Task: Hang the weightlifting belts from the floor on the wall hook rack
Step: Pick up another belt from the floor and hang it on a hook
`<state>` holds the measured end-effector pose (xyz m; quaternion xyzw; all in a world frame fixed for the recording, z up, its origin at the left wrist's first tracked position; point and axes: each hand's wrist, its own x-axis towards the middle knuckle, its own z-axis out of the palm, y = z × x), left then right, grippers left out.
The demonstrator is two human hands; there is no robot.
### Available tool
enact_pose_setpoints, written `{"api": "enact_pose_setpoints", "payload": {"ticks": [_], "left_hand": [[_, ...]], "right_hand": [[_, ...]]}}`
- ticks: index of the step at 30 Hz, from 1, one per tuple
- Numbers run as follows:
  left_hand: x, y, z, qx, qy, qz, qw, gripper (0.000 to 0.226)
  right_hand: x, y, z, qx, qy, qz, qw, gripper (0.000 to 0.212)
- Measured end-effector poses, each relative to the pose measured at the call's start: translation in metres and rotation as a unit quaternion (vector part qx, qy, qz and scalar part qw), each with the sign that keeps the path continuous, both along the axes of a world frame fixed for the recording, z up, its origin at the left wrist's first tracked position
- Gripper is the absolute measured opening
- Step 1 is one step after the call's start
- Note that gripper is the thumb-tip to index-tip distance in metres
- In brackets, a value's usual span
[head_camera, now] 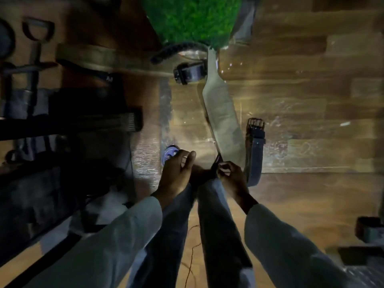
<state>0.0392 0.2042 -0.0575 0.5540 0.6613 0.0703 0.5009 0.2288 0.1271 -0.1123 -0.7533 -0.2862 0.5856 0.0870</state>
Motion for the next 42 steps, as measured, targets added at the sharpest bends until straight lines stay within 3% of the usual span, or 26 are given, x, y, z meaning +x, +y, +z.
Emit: {"api": "enact_pose_setpoints", "payload": {"ticks": [3, 8, 11, 14, 16, 19, 22, 26, 29, 33, 37, 40, 42], "left_hand": [[0.0, -0.012, -0.07, -0.004, 0.02, -0.012, 1.0, 0.041], [0.003, -0.009, -0.165, -0.005, 0.045, -0.039, 0.998, 0.06], [0.005, -0.002, -0.195, 0.013, 0.042, -0.036, 0.998, 0.065], [0.002, 0.001, -0.21, 0.026, 0.031, -0.042, 0.998, 0.062], [-0.003, 0.0, -0.216, 0.022, 0.031, -0.047, 0.998, 0.059], [-0.012, 0.002, -0.222, 0.011, 0.049, -0.046, 0.998, 0.054], [-0.019, 0.009, -0.228, 0.021, 0.055, -0.031, 0.998, 0.046], [-0.021, 0.024, -0.232, 0.035, 0.048, -0.018, 0.998, 0.05], [-0.022, 0.037, -0.236, 0.034, 0.02, 0.006, 0.999, 0.035], [-0.025, 0.058, -0.244, 0.056, 0.012, 0.036, 0.998, 0.027], [-0.03, 0.078, -0.247, 0.047, 0.023, 0.061, 0.997, 0.038], [-0.036, 0.086, -0.243, 0.036, 0.017, 0.089, 0.995, 0.043], [-0.041, 0.089, -0.239, 0.043, 0.02, 0.096, 0.994, 0.037]], "right_hand": [[0.0, -0.012, -0.071, 0.012, -0.107, 0.051, 0.993, 0.019], [-0.001, -0.014, -0.165, 0.087, -0.268, 0.057, 0.958, 0.063], [-0.006, -0.003, -0.205, 0.063, -0.314, 0.069, 0.945, 0.085], [-0.011, 0.005, -0.224, 0.065, -0.393, 0.11, 0.91, 0.082], [-0.017, 0.012, -0.226, 0.128, -0.429, 0.122, 0.886, 0.063], [-0.033, 0.035, -0.228, 0.222, -0.417, 0.128, 0.872, 0.05], [-0.046, 0.07, -0.236, 0.213, -0.463, 0.104, 0.854, 0.043], [-0.041, 0.106, -0.243, 0.155, -0.477, 0.131, 0.855, 0.063], [-0.037, 0.127, -0.247, 0.255, -0.404, 0.213, 0.852, 0.07], [-0.047, 0.189, -0.242, 0.348, -0.298, 0.175, 0.871, 0.064], [-0.057, 0.263, -0.226, 0.427, -0.296, 0.167, 0.838, 0.062], [-0.056, 0.31, -0.228, 0.347, -0.361, 0.243, 0.831, 0.095], [-0.051, 0.328, -0.221, 0.27, -0.345, 0.287, 0.852, 0.091]]}}
